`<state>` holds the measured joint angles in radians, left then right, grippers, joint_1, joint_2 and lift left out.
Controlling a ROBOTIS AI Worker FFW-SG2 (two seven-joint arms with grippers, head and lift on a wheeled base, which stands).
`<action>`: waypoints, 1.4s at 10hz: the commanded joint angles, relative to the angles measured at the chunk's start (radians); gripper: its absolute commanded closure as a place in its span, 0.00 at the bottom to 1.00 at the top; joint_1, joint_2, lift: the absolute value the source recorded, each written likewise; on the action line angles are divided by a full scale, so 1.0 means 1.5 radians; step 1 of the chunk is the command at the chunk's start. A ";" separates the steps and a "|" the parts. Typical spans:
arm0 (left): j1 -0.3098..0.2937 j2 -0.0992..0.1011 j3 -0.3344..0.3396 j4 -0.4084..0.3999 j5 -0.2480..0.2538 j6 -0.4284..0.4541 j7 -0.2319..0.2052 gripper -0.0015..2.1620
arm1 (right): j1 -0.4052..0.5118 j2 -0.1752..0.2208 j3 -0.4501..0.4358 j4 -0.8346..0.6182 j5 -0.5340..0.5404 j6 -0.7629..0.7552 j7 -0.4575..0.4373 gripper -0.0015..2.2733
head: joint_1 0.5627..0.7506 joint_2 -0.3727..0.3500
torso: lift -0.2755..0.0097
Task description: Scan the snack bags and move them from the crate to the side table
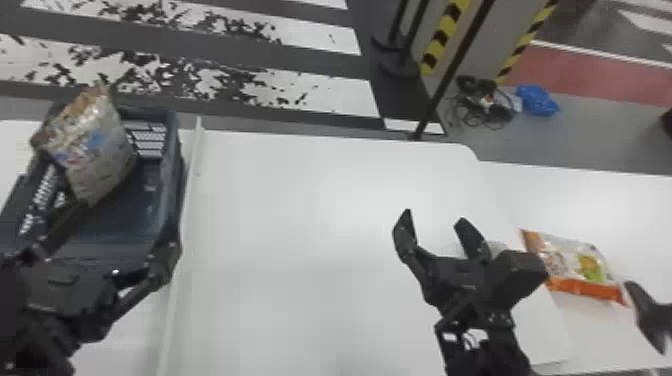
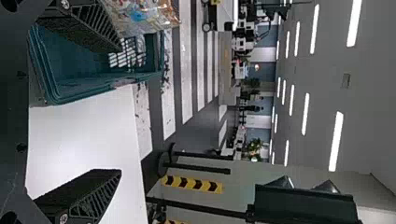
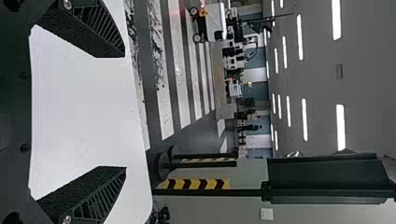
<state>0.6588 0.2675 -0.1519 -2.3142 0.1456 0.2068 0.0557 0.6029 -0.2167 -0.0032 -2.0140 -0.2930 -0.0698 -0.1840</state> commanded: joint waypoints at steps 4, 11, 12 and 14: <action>-0.134 -0.022 0.106 0.051 0.077 0.093 -0.001 0.03 | 0.009 -0.017 0.025 -0.013 0.002 -0.028 -0.001 0.03 | 0.70 0.39 | 0.66; -0.279 -0.021 0.114 0.235 0.078 0.042 0.036 0.04 | -0.007 -0.028 0.041 0.032 0.002 -0.025 -0.001 0.03 | 0.70 0.53 | 0.66; -0.290 -0.018 0.117 0.262 0.075 0.029 0.034 0.04 | -0.009 -0.029 0.042 0.034 0.002 -0.025 0.000 0.03 | 0.70 0.54 | 0.66; -0.319 -0.016 0.121 0.321 0.077 0.009 0.024 0.04 | -0.012 -0.030 0.046 0.042 0.002 -0.021 0.000 0.04 | 0.70 0.57 | 0.66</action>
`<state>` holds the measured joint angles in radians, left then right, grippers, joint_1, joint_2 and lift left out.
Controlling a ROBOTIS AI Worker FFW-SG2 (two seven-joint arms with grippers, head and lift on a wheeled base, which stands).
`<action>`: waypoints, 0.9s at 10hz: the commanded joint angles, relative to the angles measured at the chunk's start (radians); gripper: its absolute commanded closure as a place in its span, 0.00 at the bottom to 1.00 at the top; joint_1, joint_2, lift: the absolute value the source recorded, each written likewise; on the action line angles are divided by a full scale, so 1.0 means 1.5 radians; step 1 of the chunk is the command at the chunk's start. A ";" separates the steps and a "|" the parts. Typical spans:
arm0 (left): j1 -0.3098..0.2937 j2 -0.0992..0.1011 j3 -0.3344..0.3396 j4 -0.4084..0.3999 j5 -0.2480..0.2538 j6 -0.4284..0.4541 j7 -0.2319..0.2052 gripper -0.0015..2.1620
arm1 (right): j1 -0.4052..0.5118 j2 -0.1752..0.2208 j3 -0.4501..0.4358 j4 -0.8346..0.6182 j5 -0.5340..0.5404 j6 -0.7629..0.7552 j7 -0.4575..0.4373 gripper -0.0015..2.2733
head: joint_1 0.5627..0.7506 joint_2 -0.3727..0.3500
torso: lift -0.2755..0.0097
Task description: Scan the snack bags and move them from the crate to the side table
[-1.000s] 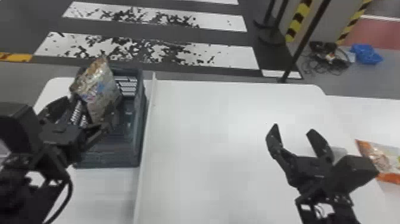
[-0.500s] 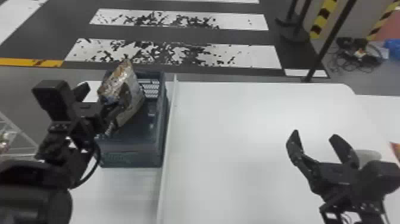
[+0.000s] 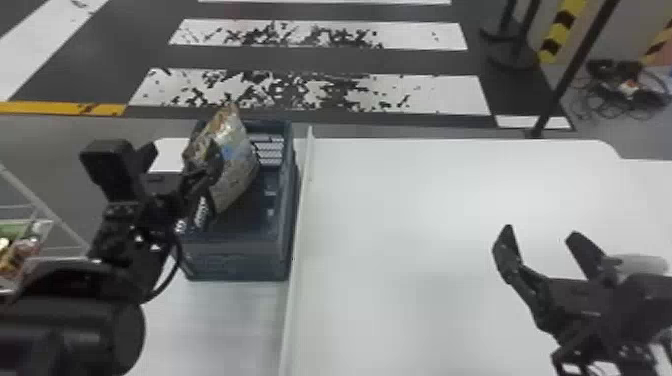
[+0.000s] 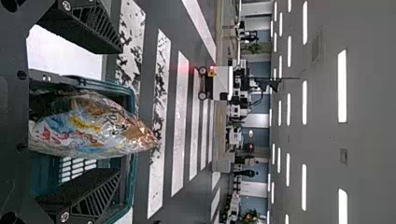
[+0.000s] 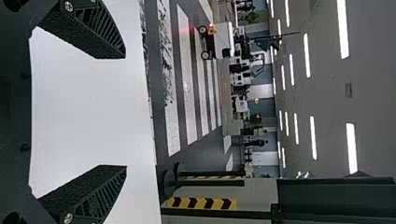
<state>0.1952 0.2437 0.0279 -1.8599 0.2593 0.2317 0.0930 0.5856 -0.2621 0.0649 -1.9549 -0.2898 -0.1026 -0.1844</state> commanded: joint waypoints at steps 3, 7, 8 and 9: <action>-0.051 0.001 0.001 0.075 0.006 -0.022 -0.025 0.21 | 0.010 -0.008 -0.004 -0.001 -0.002 0.000 -0.001 0.04 | 0.70 0.59 | 0.66; -0.069 -0.006 0.004 0.078 0.015 0.048 -0.042 0.76 | 0.031 -0.023 -0.018 -0.026 -0.009 -0.002 -0.004 0.04 | 0.70 0.57 | 0.66; -0.065 -0.010 0.003 0.072 0.016 0.070 -0.043 0.77 | 0.036 -0.027 -0.019 -0.035 -0.012 -0.004 -0.005 0.04 | 0.70 0.56 | 0.66; -0.059 -0.019 0.004 0.063 0.016 0.088 -0.046 0.91 | 0.038 -0.029 -0.021 -0.044 -0.023 -0.004 -0.007 0.04 | 0.70 0.56 | 0.66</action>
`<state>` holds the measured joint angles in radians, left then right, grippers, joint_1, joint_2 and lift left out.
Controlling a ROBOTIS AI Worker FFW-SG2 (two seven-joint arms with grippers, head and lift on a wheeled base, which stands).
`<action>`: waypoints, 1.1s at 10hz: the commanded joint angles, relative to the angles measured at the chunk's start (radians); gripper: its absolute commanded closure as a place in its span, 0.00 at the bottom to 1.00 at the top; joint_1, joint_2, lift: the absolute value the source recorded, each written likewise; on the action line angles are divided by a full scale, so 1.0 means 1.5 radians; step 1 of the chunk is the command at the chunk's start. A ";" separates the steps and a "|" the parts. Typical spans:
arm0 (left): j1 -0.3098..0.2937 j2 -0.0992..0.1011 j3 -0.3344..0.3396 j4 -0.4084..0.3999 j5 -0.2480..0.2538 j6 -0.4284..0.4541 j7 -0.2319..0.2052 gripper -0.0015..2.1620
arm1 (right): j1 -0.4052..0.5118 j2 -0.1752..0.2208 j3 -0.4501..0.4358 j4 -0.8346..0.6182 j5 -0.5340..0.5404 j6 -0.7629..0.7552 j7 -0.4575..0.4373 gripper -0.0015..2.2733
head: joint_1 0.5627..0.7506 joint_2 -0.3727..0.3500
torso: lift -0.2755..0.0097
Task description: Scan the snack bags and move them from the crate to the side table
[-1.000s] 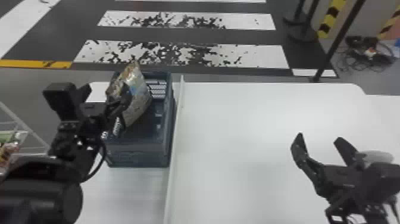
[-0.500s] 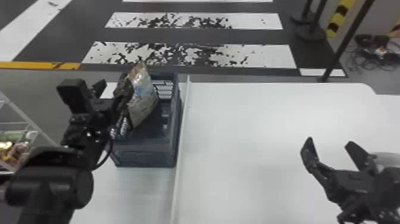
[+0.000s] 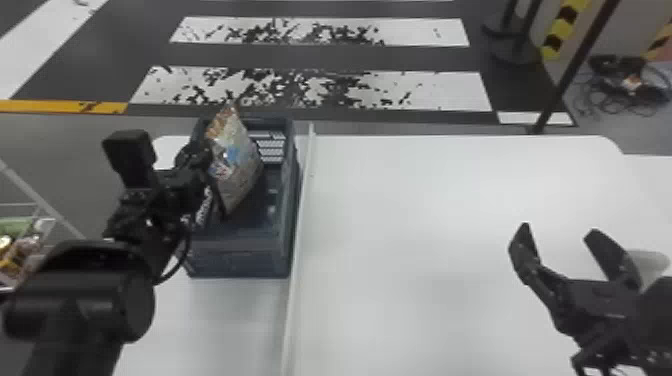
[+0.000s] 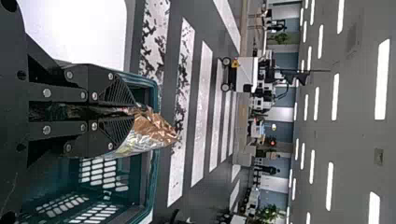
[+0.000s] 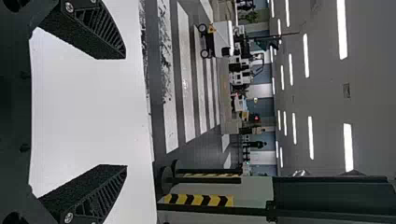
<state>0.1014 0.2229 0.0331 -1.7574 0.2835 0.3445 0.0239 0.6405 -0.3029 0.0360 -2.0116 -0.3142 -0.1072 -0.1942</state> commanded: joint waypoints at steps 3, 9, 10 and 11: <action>0.028 -0.007 0.008 -0.077 0.005 0.021 0.003 0.91 | 0.004 -0.001 0.000 -0.012 -0.007 -0.001 0.000 0.04 | 0.70 0.53 | 0.66; 0.147 0.003 0.014 -0.384 0.007 0.034 0.044 0.91 | 0.010 0.010 -0.011 -0.014 -0.005 -0.011 -0.004 0.04 | 0.70 0.49 | 0.66; 0.164 0.006 0.029 -0.438 0.039 0.062 0.045 0.91 | 0.010 0.011 -0.018 -0.014 -0.004 -0.011 -0.009 0.04 | 0.70 0.47 | 0.66; 0.181 0.006 0.048 -0.485 0.090 0.093 0.037 0.91 | 0.010 0.011 -0.023 -0.012 -0.005 -0.011 -0.012 0.04 | 0.70 0.44 | 0.66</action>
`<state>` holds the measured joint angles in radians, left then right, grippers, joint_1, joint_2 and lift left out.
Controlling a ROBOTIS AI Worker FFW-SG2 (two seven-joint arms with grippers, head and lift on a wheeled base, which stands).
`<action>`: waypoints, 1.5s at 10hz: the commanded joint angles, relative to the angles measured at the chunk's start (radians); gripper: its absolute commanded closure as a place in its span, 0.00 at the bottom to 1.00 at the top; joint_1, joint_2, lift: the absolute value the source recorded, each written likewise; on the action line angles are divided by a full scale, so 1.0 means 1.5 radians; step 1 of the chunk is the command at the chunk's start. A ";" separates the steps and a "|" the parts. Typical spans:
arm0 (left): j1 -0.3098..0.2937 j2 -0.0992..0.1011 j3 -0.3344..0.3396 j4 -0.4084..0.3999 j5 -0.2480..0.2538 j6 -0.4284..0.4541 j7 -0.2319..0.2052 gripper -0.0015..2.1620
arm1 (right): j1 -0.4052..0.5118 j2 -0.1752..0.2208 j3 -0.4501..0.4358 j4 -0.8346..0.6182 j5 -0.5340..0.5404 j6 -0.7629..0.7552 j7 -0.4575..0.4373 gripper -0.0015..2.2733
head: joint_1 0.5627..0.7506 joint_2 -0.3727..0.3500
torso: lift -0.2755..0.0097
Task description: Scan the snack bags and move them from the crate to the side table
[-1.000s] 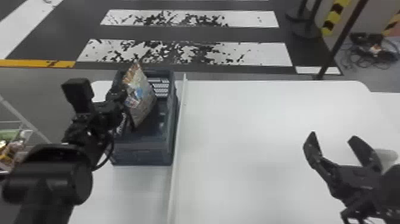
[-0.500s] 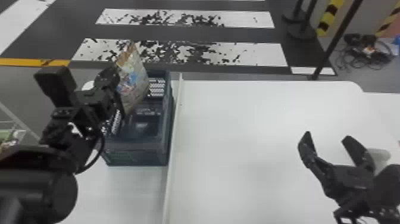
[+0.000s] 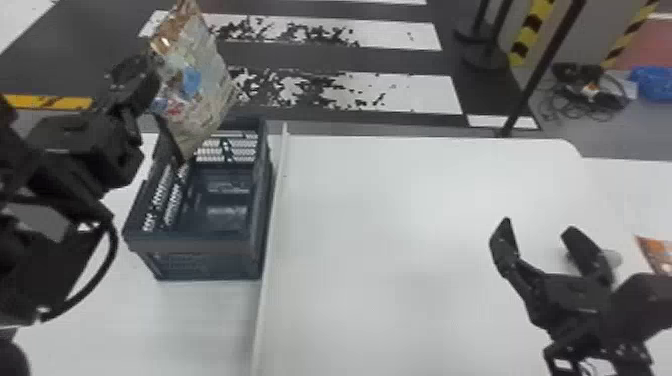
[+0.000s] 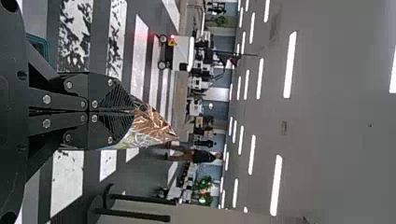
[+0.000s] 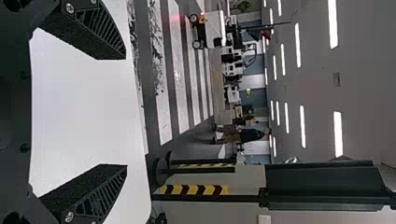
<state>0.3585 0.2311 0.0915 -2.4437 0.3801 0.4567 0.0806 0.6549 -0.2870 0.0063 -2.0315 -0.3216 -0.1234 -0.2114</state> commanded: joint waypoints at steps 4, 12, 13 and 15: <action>0.002 -0.026 -0.054 -0.043 0.170 0.065 -0.070 0.91 | -0.005 0.009 -0.007 -0.002 0.029 0.002 -0.044 0.04 | 0.70 0.28 | 0.66; -0.092 -0.156 -0.168 0.335 0.300 0.098 -0.193 0.91 | -0.003 0.017 -0.021 -0.018 0.029 0.000 -0.046 0.04 | 0.70 0.03 | 0.66; -0.106 -0.156 -0.185 0.391 0.283 0.098 -0.200 0.91 | -0.002 0.016 -0.023 -0.022 0.029 0.000 -0.049 0.04 | 0.70 0.03 | 0.66; -0.122 -0.156 -0.203 0.470 0.265 0.098 -0.202 0.91 | 0.000 0.014 -0.022 -0.028 0.028 -0.008 -0.054 0.04 | 0.70 0.03 | 0.66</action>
<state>0.1825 0.0016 -0.2042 -1.7749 0.7832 0.6017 -0.2212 0.6539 -0.2644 -0.0268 -2.0707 -0.2788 -0.1324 -0.2930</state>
